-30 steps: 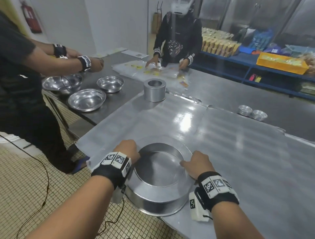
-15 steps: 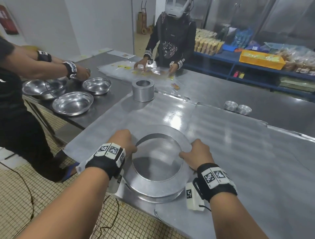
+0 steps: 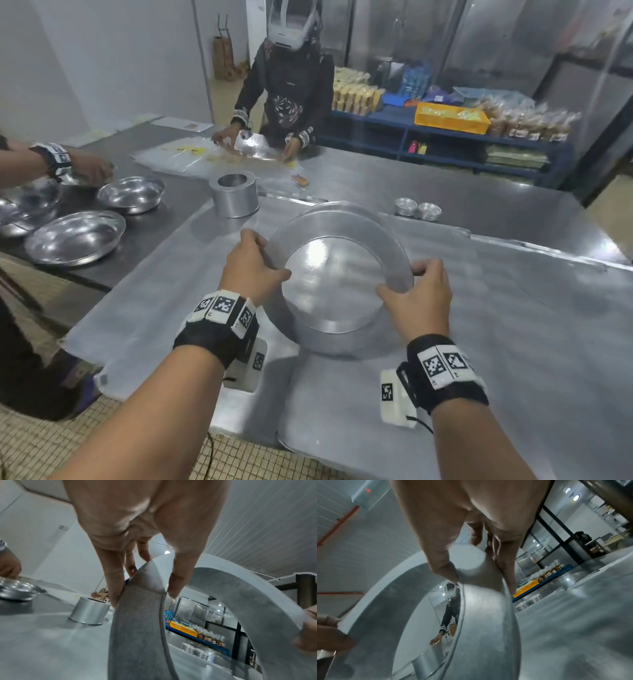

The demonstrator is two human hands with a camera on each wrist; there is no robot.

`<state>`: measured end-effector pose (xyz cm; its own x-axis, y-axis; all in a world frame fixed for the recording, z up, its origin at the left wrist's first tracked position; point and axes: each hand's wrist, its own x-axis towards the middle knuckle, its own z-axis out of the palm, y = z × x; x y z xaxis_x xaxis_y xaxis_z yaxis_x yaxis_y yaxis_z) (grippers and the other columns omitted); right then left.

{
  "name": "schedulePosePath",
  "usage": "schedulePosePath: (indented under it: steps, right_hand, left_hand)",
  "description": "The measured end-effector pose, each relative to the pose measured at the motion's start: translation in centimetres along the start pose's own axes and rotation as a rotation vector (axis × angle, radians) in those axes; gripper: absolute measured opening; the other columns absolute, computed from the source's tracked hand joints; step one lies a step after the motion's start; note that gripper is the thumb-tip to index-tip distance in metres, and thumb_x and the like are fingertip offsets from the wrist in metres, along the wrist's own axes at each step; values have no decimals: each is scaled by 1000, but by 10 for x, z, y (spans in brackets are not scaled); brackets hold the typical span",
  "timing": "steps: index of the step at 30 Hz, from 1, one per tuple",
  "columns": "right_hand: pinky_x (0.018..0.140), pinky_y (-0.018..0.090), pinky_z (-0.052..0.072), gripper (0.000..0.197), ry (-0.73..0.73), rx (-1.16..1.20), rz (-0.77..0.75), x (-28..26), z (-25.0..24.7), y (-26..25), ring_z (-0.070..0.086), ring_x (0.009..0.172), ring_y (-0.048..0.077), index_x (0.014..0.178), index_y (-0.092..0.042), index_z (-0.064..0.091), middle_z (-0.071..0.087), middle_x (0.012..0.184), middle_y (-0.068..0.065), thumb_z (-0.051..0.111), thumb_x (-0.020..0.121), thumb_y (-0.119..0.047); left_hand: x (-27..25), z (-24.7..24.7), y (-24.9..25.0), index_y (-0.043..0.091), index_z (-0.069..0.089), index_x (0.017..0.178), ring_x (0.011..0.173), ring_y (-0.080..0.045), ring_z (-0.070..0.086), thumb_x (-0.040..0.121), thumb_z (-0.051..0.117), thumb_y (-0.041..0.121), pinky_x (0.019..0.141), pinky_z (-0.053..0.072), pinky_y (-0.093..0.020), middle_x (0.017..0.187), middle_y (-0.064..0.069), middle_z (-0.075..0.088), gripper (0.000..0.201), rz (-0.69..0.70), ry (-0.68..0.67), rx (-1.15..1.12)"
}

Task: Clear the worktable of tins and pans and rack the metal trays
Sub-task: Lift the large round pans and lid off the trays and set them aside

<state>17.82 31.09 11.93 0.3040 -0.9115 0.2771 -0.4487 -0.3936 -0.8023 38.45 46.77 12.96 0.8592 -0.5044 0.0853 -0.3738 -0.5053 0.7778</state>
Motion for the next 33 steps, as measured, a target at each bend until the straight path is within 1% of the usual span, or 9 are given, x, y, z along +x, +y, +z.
schedulePosePath:
  steps: [2,5,8,13,19,24,27,30,33]
  right_hand:
    - [68,21,30,49,76,15,-37,-2,-14,7,40,81,7,99,-12,48,49,103,-1,81,63,-14]
    - [64,16,28,48,162,17,-76,-4,-33,18,35,74,1,99,-12,48,47,103,-2,82,64,-12]
    - [70,27,43,51,213,3,-96,-7,-48,32,49,81,11,99,-18,46,46,104,-4,83,64,-16]
    - [82,37,53,54,213,37,-176,-13,-65,54,59,94,22,100,-26,46,47,107,-6,87,65,-18]
    - [104,35,48,78,28,486,37,-21,-87,77,56,126,10,133,-27,57,62,133,-9,70,71,-72]
    - [99,39,52,98,61,711,306,-22,-96,78,69,106,13,104,-15,75,76,105,-4,60,49,-95]
    - [99,56,50,95,116,533,344,-21,-97,81,67,103,39,106,-1,69,72,103,21,65,62,-85]
    - [94,43,56,13,152,453,382,-24,-97,87,73,88,20,84,-17,78,78,91,6,82,78,-28]
    - [88,35,58,28,174,271,419,-30,-96,97,72,80,15,82,-24,74,76,85,3,75,72,2]
  left_hand:
    - [1,11,6,19,49,111,90,-9,61,66,90,40,75,51,-28,101,7,60,64,-53,-83,-191]
    - [2,26,18,16,58,115,92,-18,68,70,71,75,85,57,-38,109,-4,68,75,-295,-231,-609]
    - [-2,40,31,9,62,110,82,-22,65,91,48,69,74,56,-33,101,-9,65,64,-443,-323,-769]
    - [-18,63,41,24,70,103,78,-24,65,99,44,55,85,52,-39,75,-3,69,40,-412,-488,-826]
    - [-31,74,33,10,67,126,117,-19,65,103,44,40,105,44,-36,122,-8,71,44,-226,-574,-959]
    - [-40,80,32,13,67,127,116,-20,62,103,35,50,98,43,-36,126,-5,69,54,-152,-582,-915]
    - [-42,84,28,15,69,125,117,-19,65,99,38,61,103,43,-36,123,-4,71,61,-179,-594,-853]
    - [-47,91,20,11,77,106,89,-24,66,96,59,44,89,48,-34,100,-7,75,38,-219,-467,-815]
    - [-54,97,10,12,76,104,73,-19,70,96,57,4,67,56,-24,86,-4,78,22,-210,-400,-749]
